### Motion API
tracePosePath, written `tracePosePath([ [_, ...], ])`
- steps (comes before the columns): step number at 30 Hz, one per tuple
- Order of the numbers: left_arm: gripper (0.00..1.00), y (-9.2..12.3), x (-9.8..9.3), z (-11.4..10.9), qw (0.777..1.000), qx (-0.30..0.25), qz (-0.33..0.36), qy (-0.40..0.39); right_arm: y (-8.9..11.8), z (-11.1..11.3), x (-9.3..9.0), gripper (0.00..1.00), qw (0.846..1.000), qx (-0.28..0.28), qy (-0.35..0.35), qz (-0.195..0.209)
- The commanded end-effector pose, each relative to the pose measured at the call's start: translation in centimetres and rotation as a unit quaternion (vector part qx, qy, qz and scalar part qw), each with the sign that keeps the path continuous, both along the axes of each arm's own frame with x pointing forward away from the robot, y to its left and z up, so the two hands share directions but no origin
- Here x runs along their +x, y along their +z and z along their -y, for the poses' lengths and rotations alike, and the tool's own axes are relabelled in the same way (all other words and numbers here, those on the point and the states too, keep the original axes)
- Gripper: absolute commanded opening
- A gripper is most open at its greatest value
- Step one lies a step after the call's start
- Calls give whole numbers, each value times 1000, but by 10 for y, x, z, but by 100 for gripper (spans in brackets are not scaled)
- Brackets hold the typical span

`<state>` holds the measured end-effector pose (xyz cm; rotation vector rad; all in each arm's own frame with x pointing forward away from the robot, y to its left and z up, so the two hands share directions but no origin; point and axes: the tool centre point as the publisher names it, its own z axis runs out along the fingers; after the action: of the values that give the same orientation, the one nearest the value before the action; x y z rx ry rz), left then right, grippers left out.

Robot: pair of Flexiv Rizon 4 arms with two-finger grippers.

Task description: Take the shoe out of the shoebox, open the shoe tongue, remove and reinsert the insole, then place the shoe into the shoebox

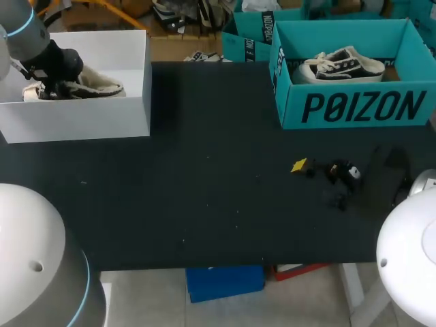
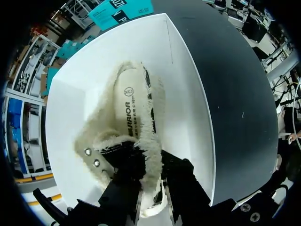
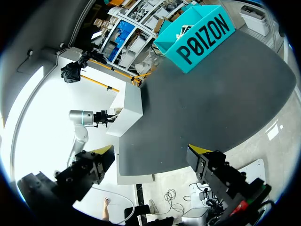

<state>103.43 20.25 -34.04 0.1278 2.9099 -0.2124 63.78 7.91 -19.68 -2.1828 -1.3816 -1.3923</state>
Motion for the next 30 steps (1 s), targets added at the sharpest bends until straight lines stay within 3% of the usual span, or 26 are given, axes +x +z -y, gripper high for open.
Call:
tracePosePath([
  [1,100,-1,4,1,1000,0,-5,0,-2,5,-1,100,997,15,55,-43],
  [15,100,18,6,4,1000,9,-25,11,-2,5,-1,100,997,15,55,-43],
  [23,100,46,0,7,997,20,-65,37,-2,5,-1,100,997,15,55,-43],
  [30,100,77,-17,17,995,41,-71,57,-2,5,-1,100,997,15,55,-43],
])
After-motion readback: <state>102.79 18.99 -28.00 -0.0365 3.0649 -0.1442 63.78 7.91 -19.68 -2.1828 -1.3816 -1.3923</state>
